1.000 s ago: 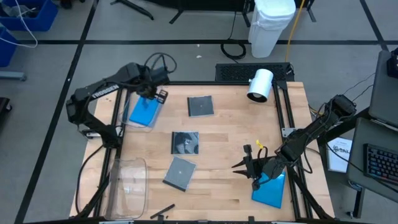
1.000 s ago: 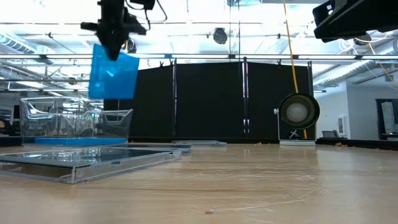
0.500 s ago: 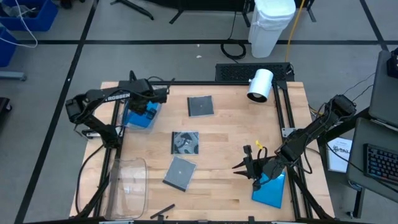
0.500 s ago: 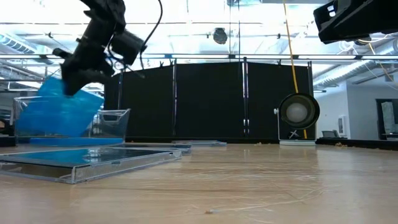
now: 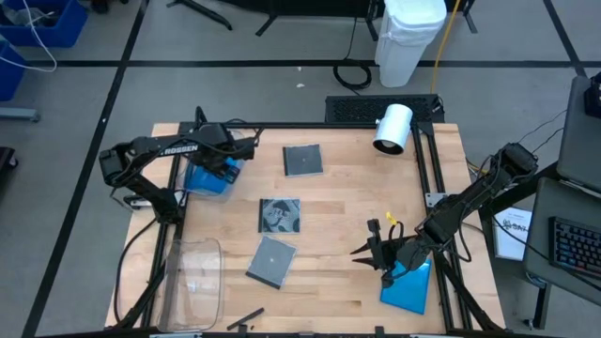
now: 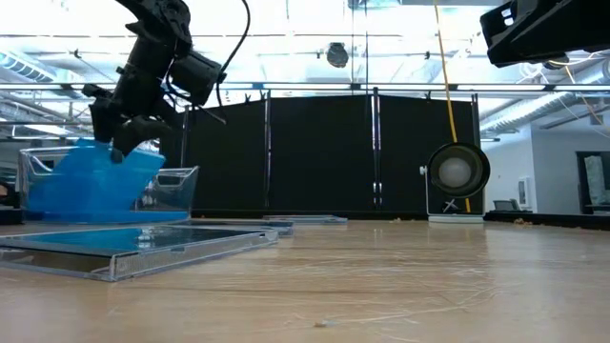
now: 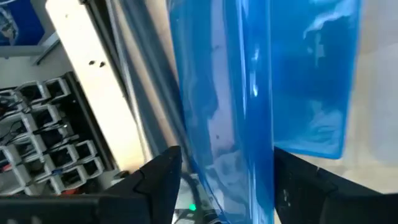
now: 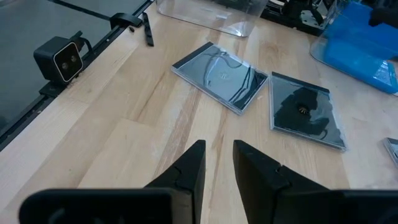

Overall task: Pick & place jewel cases by type
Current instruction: Put the top blue CD case into the top transparent bin, then put the blue CD case into the top transparent bin

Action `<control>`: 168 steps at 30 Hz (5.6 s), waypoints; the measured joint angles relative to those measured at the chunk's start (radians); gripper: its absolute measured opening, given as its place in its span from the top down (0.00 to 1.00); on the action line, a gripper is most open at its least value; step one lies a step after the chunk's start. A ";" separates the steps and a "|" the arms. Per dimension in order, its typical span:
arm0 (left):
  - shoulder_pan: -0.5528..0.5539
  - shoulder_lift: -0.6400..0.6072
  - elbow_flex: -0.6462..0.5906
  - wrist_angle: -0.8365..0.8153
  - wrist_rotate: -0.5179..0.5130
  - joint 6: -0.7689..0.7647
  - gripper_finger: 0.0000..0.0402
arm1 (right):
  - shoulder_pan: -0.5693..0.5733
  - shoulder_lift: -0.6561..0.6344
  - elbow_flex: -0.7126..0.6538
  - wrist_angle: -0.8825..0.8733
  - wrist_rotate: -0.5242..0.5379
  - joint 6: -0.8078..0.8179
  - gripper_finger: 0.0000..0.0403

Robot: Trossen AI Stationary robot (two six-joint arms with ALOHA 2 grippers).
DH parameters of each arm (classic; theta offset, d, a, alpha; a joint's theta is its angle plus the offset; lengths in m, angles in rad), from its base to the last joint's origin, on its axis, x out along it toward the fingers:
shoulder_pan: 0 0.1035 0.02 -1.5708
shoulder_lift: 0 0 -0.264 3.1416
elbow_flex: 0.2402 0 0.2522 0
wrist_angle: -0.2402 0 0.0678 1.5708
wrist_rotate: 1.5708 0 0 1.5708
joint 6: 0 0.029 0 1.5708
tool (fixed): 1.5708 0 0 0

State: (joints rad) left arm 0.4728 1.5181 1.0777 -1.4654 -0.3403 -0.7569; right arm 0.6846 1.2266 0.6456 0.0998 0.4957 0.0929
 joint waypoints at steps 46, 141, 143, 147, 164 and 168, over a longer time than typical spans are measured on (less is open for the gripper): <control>-0.803 0.000 -0.336 2.069 0.060 0.568 0.44 | 0.227 0.158 0.131 -0.710 -0.618 0.991 1.00; -0.667 0.684 0.334 1.301 0.252 0.603 0.44 | 0.031 0.150 -0.407 0.442 0.093 0.229 0.56; -0.667 0.683 0.334 1.285 0.253 0.599 0.44 | 0.031 0.147 -0.401 0.444 0.101 0.211 0.57; -0.667 0.683 0.335 1.281 0.252 0.597 0.45 | 0.031 0.145 -0.399 0.444 0.114 0.204 0.58; -0.669 0.692 0.338 1.382 0.260 0.605 0.45 | 0.023 0.071 -0.360 0.548 0.135 0.014 0.58; -0.669 0.691 0.338 1.370 0.260 0.604 0.45 | 0.020 0.070 -0.358 0.546 0.138 0.013 0.58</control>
State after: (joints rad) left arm -0.1967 2.2089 1.4155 -0.0958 -0.0801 -0.1526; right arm 0.7044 1.2965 0.2878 0.6458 0.6337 0.1059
